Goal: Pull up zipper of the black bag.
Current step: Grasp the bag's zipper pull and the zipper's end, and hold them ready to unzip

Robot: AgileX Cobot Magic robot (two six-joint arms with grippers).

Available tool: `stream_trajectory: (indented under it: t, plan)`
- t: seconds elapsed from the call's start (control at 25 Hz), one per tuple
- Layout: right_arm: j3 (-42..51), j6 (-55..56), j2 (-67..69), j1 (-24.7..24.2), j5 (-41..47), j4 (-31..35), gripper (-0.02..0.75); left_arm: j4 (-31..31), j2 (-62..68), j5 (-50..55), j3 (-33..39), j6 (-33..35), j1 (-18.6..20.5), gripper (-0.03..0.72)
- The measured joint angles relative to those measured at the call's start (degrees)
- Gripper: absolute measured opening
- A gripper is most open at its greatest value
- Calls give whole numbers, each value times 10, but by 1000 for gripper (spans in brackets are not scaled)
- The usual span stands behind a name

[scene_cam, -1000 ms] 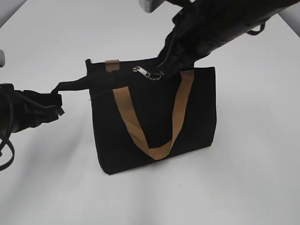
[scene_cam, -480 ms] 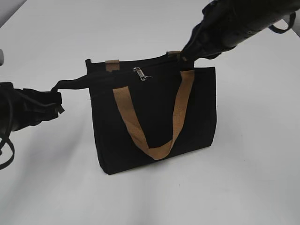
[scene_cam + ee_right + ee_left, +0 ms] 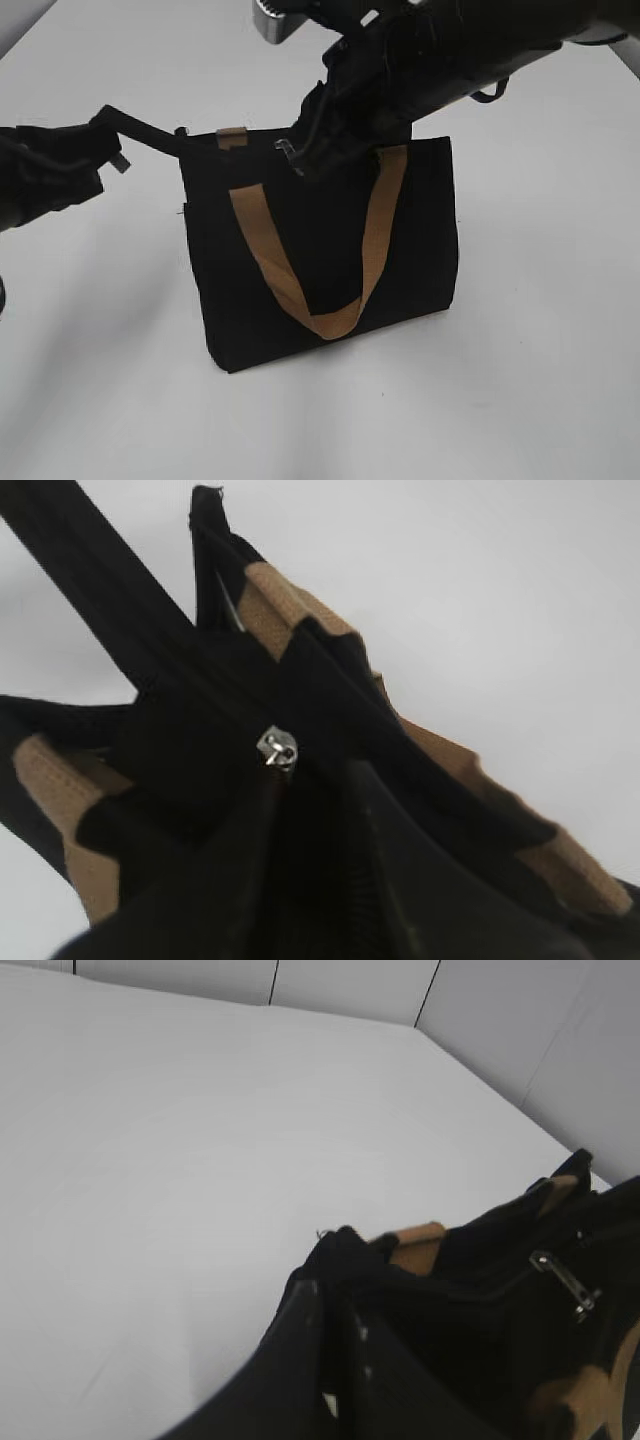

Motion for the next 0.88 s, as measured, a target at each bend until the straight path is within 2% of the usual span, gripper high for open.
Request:
stream_trajectory:
  t: [0.32,0.52,0.72,0.88]
  plan:
    - [0,-1,8,0,-1,6,245,2,-8,-36,0,0,0,5]
    - [0,-2,8,0,-16,49,253,2,-8,-43,0,0,0,5]
    - [0,-3,8,4,-19,62,253,2,-8,-43,0,0,0,5]
    - [0,-22,8,26,-22,67,253,2,-8,-43,0,0,0,5]
